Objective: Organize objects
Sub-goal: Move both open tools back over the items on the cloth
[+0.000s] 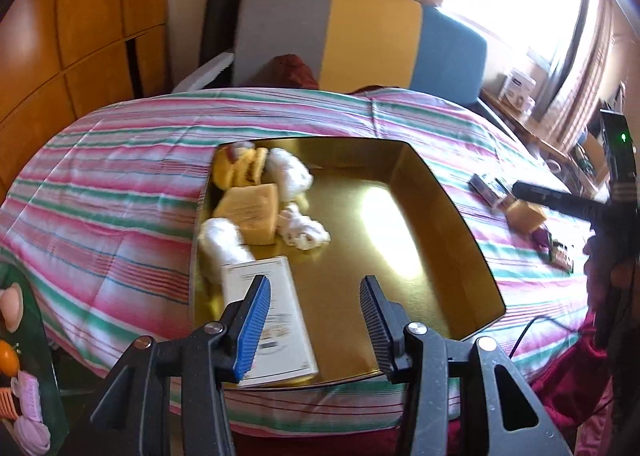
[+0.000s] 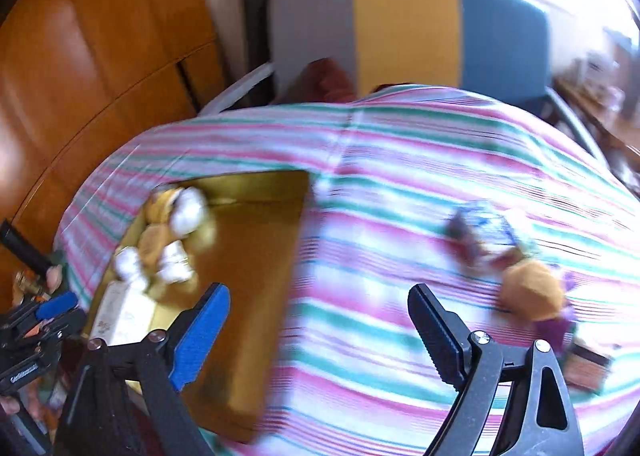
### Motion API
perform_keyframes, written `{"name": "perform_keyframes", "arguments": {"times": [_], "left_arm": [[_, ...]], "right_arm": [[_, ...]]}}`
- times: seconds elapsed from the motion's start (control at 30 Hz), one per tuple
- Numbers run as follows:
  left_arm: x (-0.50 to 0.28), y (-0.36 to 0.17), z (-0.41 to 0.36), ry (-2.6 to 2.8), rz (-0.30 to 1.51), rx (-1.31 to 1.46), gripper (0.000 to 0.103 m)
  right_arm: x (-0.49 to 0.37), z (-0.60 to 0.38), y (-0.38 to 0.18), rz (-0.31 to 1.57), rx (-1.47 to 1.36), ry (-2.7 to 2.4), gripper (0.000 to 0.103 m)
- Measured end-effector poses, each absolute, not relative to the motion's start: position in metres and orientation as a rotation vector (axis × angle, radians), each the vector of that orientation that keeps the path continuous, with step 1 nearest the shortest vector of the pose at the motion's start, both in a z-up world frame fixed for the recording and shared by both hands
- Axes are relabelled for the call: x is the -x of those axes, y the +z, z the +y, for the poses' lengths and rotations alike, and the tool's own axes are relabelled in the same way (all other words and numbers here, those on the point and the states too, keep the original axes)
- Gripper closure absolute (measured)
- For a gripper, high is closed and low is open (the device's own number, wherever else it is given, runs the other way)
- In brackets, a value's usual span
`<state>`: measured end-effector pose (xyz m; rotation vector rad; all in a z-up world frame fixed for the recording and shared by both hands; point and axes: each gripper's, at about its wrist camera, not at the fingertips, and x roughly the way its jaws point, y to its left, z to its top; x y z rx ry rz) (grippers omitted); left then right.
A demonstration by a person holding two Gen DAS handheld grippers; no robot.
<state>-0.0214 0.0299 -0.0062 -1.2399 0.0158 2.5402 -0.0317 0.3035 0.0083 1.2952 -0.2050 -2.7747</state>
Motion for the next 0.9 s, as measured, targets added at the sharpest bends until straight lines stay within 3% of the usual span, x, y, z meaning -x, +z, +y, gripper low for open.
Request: {"name": "perform_keyframes", "arguments": {"times": [0.37, 0.6, 0.77, 0.9], "left_arm": [[0.031, -0.002, 0.106, 2.410, 0.172, 1.241, 0.056], [0.041, 0.001, 0.167, 2.317, 0.265, 1.217, 0.056], [0.053, 0.000, 0.211, 2.237, 0.265, 1.232, 0.056], [0.071, -0.001, 0.244, 2.179, 0.236, 1.249, 0.056]], "right_arm": [[0.005, 0.461, 0.013, -0.326, -1.250, -3.200, 0.008], [-0.021, 0.547, -0.013, -0.971, -1.268, -3.243, 0.008], [-0.026, 0.566, -0.026, -1.197, -1.308, -3.148, 0.007], [-0.032, 0.565, -0.026, -1.252, -1.285, -3.126, 0.006]]}}
